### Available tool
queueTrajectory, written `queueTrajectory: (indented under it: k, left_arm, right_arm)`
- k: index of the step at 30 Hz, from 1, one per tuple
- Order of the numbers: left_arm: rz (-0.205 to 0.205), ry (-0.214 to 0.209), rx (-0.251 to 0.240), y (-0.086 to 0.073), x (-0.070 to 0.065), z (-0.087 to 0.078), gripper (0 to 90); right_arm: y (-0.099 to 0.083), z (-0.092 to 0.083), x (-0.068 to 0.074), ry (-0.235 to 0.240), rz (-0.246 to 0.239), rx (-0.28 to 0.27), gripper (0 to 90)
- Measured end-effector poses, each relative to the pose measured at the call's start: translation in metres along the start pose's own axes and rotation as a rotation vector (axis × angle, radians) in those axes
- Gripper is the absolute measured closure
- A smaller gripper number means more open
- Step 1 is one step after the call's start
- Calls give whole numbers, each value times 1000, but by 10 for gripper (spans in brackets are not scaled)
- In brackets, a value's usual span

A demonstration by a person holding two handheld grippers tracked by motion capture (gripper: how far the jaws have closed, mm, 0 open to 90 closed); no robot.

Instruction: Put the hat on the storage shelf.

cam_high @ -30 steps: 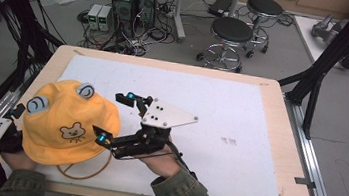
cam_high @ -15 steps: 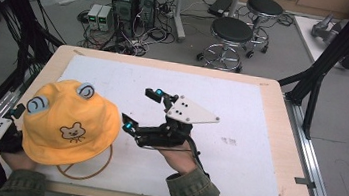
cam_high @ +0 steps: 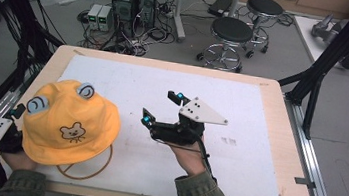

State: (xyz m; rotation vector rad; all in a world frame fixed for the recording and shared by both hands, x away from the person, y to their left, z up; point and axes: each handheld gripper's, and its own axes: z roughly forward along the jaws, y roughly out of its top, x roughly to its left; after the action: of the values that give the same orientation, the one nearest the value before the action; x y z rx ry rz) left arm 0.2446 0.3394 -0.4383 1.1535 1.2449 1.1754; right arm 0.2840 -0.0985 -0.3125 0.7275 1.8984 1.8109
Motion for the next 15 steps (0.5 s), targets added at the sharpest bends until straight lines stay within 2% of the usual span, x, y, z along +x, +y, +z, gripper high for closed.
queueTrajectory:
  k: [9, 15]
  left_arm:
    - [9, -4, 4, -1, -1, 0, 316]
    - [11, -8, 6, -1, -2, -2, 316]
  right_arm:
    - [-10, -3, -6, -56, -3, 28, 119]
    - [-18, -14, -10, -115, -10, 51, 118]
